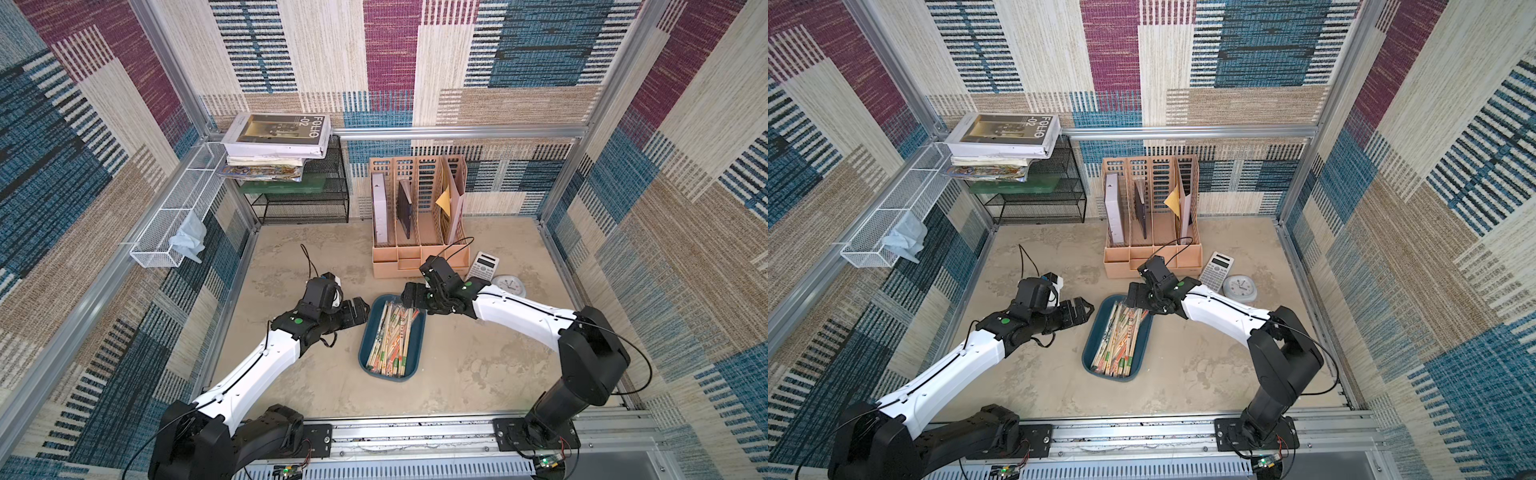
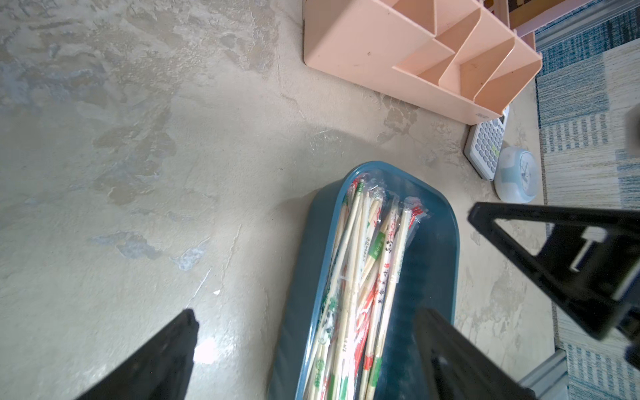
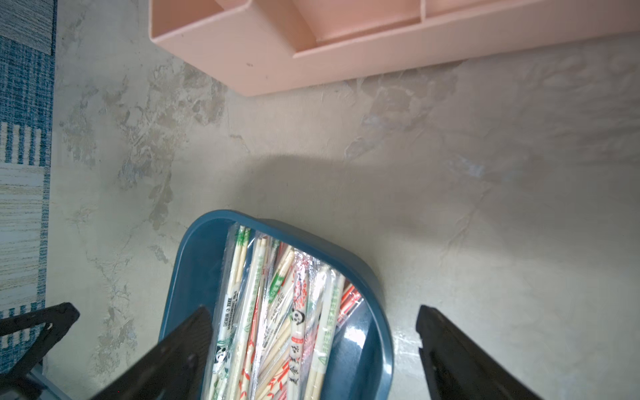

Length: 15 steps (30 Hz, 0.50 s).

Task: Take the paired disposable chopsticks out of the storage box
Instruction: Adjust the storage box at the center of the board.

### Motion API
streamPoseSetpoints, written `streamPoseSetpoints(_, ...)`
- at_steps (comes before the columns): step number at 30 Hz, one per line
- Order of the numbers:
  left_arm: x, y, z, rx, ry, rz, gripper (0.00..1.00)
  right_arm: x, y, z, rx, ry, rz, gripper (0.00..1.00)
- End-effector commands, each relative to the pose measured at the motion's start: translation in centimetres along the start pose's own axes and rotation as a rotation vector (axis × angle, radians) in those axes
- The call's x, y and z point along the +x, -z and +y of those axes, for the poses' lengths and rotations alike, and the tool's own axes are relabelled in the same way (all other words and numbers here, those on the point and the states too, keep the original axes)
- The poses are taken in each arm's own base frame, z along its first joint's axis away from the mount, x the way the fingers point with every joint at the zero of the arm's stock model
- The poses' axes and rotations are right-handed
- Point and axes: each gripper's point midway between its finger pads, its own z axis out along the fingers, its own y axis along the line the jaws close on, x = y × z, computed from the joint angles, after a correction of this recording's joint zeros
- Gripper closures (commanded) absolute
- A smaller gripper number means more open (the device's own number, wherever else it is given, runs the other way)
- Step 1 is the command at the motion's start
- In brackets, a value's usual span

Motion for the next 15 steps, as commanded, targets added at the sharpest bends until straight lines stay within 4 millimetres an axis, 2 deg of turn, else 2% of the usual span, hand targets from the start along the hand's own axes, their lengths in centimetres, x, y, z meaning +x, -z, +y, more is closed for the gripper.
streamPoseSetpoints(1,-0.6,0.2,0.4,-0.028,-0.013,-0.025,0.01,0.6,2.0,0.9,0.017,0.088,-0.018,0.04)
streamPoseSetpoints(3,-0.6,0.3,1.0,-0.067,0.000,-0.026,0.01,1.2,2.9,2.1,0.000,0.135,-0.018,0.05)
streamPoseSetpoints(6,-0.8,0.6,2.6,-0.154,0.032,-0.050,0.01,2.3,2.9,3.3,-0.015,0.162,0.001,0.04)
streamPoseSetpoints(9,-1.3,1.3,4.1,-0.236,0.064,-0.098,0.01,3.4,1.6,4.0,-0.032,0.159,0.035,0.03)
streamPoseSetpoints(11,-1.6,1.8,4.5,-0.252,0.071,-0.125,0.01,4.2,0.7,4.7,-0.046,0.166,0.063,0.00)
streamPoseSetpoints(15,-2.1,2.6,4.4,-0.259,0.059,-0.145,0.01,5.5,-1.1,6.3,-0.048,0.207,0.101,0.09)
